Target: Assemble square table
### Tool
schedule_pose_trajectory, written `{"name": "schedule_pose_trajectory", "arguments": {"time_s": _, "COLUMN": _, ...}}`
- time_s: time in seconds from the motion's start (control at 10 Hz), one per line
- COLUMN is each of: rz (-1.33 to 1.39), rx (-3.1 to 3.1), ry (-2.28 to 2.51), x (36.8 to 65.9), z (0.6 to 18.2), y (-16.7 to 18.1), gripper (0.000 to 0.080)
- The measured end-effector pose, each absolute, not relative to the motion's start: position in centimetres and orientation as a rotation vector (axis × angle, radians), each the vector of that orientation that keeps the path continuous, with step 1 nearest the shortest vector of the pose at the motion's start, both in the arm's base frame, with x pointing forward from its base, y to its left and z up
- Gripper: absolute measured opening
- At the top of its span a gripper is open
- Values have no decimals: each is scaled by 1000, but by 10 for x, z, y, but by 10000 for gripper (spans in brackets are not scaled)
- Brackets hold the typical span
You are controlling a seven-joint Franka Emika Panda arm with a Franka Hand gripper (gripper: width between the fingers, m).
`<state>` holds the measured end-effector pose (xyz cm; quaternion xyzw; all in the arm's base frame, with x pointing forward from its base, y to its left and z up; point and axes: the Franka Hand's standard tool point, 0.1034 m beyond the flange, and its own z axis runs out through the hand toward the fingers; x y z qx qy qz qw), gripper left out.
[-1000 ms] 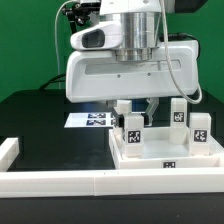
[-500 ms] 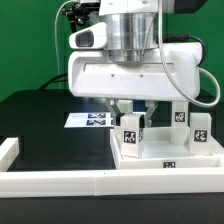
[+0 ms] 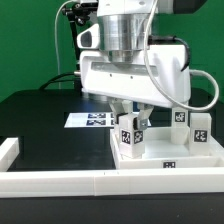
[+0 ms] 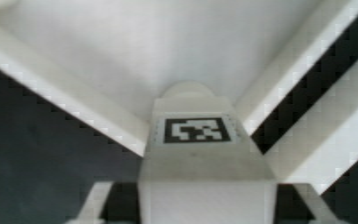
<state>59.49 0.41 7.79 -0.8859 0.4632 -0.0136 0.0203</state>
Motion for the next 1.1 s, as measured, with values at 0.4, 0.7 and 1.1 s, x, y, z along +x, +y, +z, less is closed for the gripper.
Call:
{"name": "schedule_pose_trajectory", "arguments": {"time_s": 0.4, "rz": -31, "rx": -2679, "ry": 1559, "x": 595, "z": 78, "y": 4, "gripper": 292}}
{"name": "schedule_pose_trajectory", "arguments": {"time_s": 0.7, "rz": -36, "rx": -2802, "ry": 1330, "x": 595, "z": 78, "y": 5, "gripper": 621}}
{"name": "schedule_pose_trajectory", "arguments": {"time_s": 1.1, "rz": -65, "rx": -3024, "ry": 680, "x": 596, "z": 77, "y": 2, "gripper": 648}}
